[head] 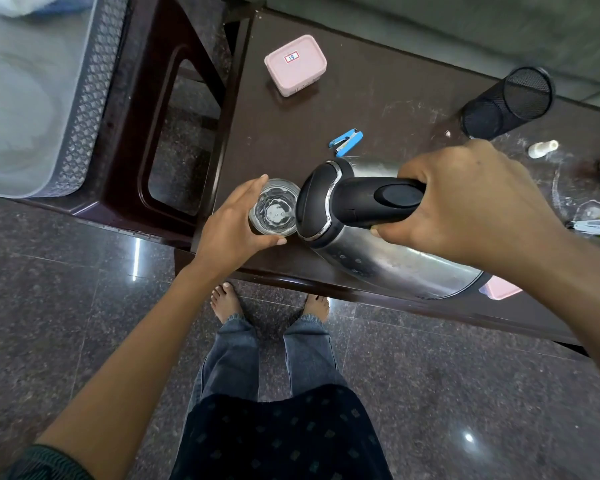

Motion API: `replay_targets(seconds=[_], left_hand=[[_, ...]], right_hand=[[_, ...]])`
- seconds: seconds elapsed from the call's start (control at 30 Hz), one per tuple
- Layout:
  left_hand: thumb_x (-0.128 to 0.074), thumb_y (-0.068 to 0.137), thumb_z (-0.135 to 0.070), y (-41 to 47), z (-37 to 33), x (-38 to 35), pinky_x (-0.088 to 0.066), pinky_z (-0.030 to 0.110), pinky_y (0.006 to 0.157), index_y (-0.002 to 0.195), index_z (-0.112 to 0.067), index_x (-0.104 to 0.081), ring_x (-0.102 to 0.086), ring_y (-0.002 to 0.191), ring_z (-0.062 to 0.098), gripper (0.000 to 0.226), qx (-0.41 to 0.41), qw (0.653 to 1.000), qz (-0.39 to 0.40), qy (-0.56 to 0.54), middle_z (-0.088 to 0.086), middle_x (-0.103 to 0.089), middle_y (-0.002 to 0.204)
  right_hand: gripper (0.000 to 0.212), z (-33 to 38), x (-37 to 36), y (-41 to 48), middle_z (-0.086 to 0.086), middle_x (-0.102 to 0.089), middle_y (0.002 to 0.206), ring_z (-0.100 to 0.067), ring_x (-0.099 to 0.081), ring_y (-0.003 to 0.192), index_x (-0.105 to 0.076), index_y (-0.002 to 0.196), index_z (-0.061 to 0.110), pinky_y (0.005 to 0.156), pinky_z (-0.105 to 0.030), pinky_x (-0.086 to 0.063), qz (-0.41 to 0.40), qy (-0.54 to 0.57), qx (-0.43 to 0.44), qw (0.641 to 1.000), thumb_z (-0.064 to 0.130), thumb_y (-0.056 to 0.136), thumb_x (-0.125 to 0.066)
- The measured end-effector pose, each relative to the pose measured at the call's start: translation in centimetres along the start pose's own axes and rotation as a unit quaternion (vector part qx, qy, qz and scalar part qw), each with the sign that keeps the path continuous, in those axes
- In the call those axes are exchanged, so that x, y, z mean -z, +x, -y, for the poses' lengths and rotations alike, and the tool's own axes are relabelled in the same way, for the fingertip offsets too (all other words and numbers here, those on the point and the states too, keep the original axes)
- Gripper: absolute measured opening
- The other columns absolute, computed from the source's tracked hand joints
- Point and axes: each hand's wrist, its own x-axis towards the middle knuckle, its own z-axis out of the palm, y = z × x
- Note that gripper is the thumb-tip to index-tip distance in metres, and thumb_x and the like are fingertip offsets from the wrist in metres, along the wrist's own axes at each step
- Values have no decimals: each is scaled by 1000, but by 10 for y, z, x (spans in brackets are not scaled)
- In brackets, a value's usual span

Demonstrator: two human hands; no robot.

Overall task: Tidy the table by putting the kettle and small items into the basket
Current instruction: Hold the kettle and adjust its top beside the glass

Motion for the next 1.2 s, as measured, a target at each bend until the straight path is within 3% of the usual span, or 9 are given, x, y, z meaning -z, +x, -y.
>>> replay_targets(seconds=[0.17, 0.5, 0.8, 1.2], left_hand=[[-84, 62, -29, -1, 2, 0, -42, 37, 105, 144, -24, -30, -43, 131, 12, 99, -1, 1000, -1, -2, -7, -40, 147], [-84, 62, -29, -1, 0, -1, -40, 34, 106, 145, -24, -30, -41, 132, 11, 99, -4, 1000, -1, -4, -7, -40, 147], [-85, 59, -32, 1, 2, -1, -45, 41, 102, 143, -24, -33, -47, 128, 13, 99, -3, 1000, -11, -7, -5, -43, 145], [-87, 54, -36, 3, 6, -3, -45, 41, 103, 141, -28, -35, -49, 126, 12, 101, 1, 1000, -16, -12, -6, -46, 143]], right_hand=[[35, 2, -1, 2, -1, -46, 54, -35, -52, 63, -39, 53, 20, 55, -29, -31, 2, 13, -5, 1000, 36, 63, -68], [34, 3, 1, 2, 0, -44, 53, -35, -51, 61, -40, 53, 19, 56, -29, -34, 4, 16, -6, 1000, 36, 64, -68], [38, 5, 1, 3, -1, -41, 51, -35, -50, 59, -37, 51, 19, 54, -29, -31, 8, 9, -7, 1000, 36, 64, -68], [25, 5, 2, 5, -8, -50, 61, -37, -53, 66, -54, 64, 17, 60, -31, -34, 5, 0, -13, 1000, 37, 63, -69]])
